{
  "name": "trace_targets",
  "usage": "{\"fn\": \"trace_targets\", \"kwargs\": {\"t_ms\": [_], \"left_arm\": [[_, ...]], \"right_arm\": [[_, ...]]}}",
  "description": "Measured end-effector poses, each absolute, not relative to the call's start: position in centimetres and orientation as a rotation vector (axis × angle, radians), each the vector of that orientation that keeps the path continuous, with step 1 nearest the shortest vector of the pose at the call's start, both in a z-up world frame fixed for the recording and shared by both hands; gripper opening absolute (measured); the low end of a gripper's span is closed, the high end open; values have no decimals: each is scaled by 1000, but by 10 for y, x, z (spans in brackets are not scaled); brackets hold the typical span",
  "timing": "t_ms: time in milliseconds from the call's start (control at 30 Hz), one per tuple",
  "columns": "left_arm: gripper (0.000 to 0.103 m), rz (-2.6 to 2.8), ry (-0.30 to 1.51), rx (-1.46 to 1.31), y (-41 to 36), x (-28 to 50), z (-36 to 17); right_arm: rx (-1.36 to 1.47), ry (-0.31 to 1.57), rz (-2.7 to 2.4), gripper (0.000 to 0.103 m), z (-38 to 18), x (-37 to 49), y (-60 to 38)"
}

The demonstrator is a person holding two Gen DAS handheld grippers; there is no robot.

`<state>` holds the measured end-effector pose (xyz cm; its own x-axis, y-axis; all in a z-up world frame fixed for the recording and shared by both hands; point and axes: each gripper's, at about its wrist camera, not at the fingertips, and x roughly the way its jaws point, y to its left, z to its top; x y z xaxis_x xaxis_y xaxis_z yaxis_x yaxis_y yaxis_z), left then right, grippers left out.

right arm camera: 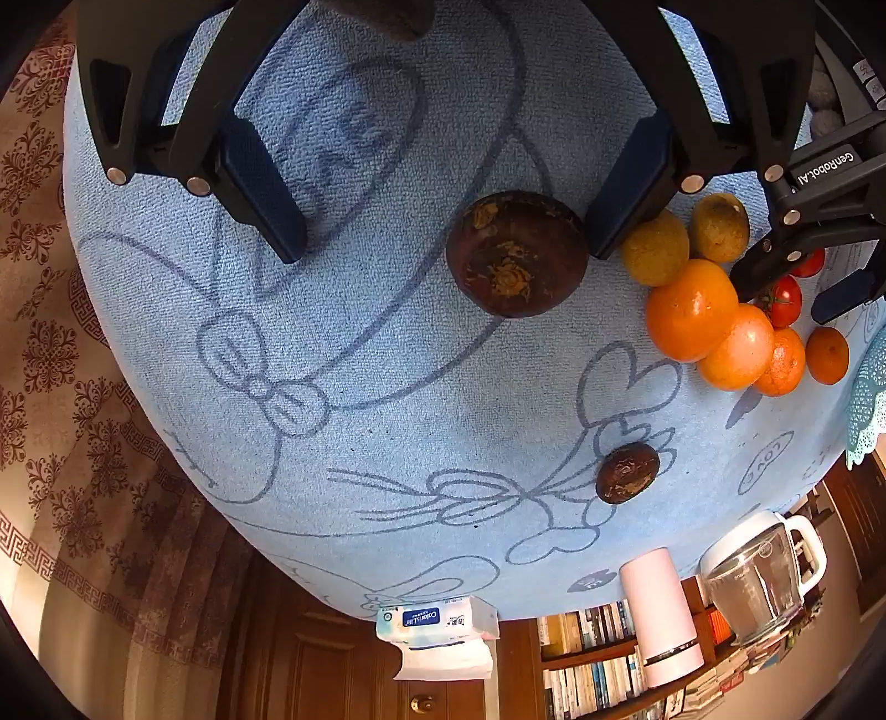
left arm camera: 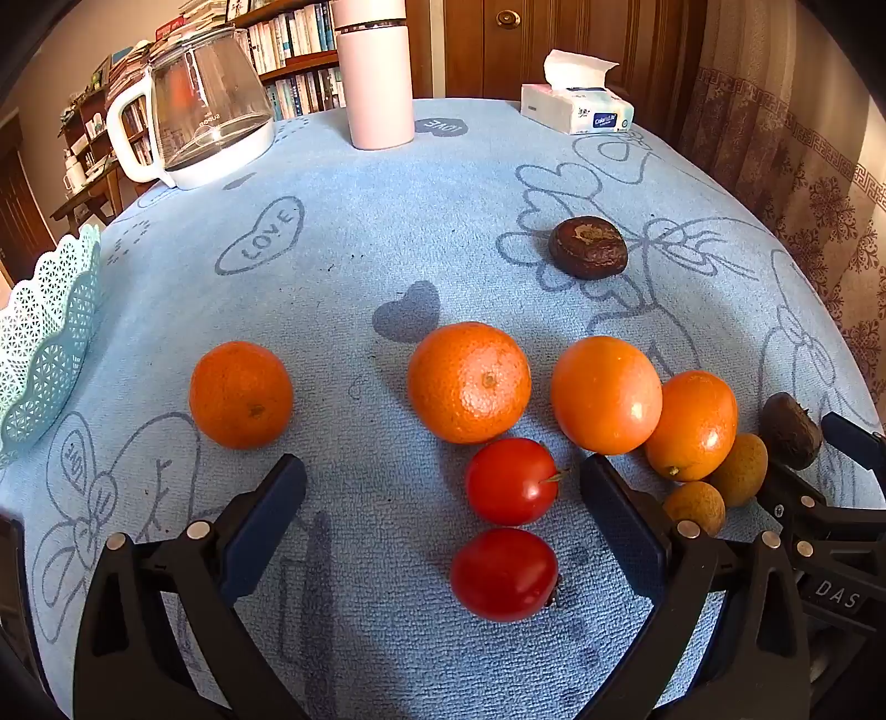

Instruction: Organize fruits

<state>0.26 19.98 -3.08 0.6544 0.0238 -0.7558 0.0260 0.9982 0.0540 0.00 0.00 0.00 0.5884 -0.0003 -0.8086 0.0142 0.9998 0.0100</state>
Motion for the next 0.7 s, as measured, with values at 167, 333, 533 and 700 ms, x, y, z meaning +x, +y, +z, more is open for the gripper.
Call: {"fn": "trace_targets", "kwargs": {"t_ms": [167,333,533,700], "left_arm": [[101,-3,859,59,200,3,-31],[101,-2,859,60,199,3,-31],[101,-2,858,61,199,3,-31],[101,-3,859,58,200,3,-30]], "right_arm": [[16,941,-8,98,0,0,0],[16,940,-8,98,0,0,0],[15,940,-9,98,0,0,0],[16,940,-8,98,0,0,0]]}}
